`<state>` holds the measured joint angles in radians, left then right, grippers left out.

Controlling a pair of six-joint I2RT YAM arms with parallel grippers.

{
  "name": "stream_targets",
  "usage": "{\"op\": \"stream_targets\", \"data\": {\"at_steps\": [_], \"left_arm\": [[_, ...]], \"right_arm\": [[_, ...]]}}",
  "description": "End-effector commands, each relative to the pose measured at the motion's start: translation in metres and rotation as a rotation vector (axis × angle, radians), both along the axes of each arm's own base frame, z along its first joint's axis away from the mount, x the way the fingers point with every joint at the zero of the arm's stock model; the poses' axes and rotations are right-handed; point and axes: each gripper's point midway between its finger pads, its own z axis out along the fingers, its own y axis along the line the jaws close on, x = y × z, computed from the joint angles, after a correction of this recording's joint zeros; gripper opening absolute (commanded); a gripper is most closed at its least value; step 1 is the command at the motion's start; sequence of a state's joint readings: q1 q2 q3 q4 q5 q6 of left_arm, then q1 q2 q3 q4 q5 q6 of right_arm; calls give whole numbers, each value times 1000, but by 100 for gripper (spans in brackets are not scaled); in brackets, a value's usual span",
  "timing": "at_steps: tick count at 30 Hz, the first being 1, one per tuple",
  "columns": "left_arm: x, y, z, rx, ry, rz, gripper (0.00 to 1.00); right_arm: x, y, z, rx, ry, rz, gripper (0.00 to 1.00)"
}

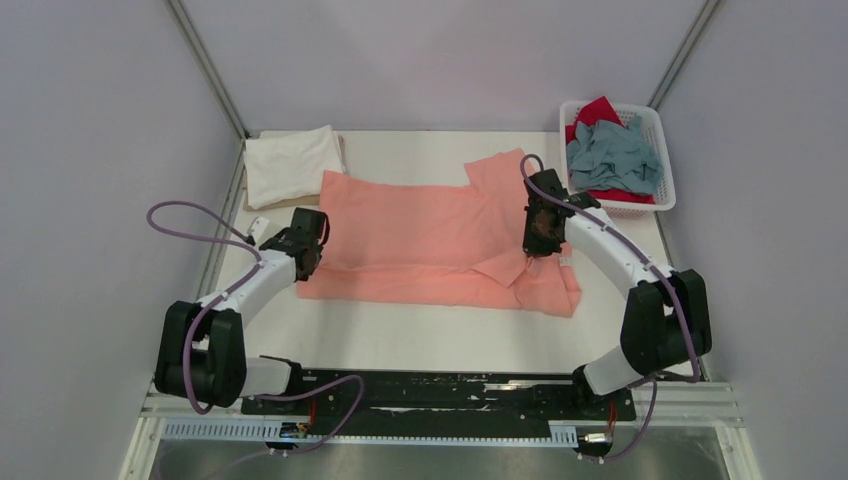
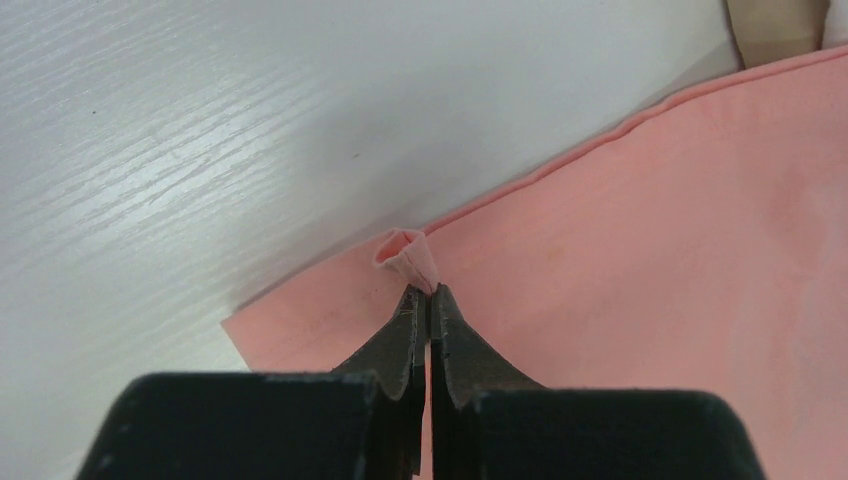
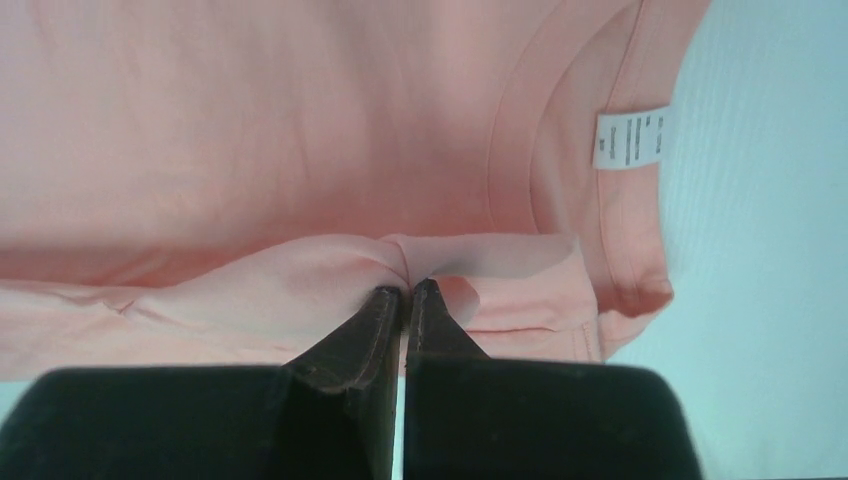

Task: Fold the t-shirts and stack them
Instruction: Fold the flattened tshirt in 1/3 of the way

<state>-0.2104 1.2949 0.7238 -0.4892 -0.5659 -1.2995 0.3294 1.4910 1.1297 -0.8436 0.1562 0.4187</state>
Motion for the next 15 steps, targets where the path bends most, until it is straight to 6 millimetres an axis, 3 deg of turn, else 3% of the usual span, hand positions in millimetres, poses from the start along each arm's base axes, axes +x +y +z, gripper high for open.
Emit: {"op": "stream_targets", "data": {"at_steps": [1, 3, 4, 6, 7, 8, 10, 13, 15], "left_arm": [[25, 6, 8, 13, -38, 22, 0], [31, 7, 3, 6, -20, 22, 11], [34, 8, 1, -1, -14, 21, 25], [40, 9, -3, -6, 13, 12, 40], [46, 8, 1, -4, 9, -1, 47], [47, 9, 3, -2, 11, -4, 66], [50, 7, 13, -4, 0, -24, 95], [49, 8, 30, 7, -30, -44, 100], [44, 9, 40, 8, -51, -52, 100]], "right_arm": [[46, -2, 6, 26, -73, -19, 2], [63, -3, -1, 25, -55, -15, 4], [73, -4, -5, 28, -45, -19, 3], [99, -4, -5, 38, -36, -17, 8], [111, -4, -3, 36, -32, -14, 17], [119, -7, 1, 12, -16, -23, 29], [136, -16, 16, -44, -39, -66, 48], [144, -24, 53, -71, -147, -117, 84], [134, -23, 70, -56, -204, -110, 94]]}}
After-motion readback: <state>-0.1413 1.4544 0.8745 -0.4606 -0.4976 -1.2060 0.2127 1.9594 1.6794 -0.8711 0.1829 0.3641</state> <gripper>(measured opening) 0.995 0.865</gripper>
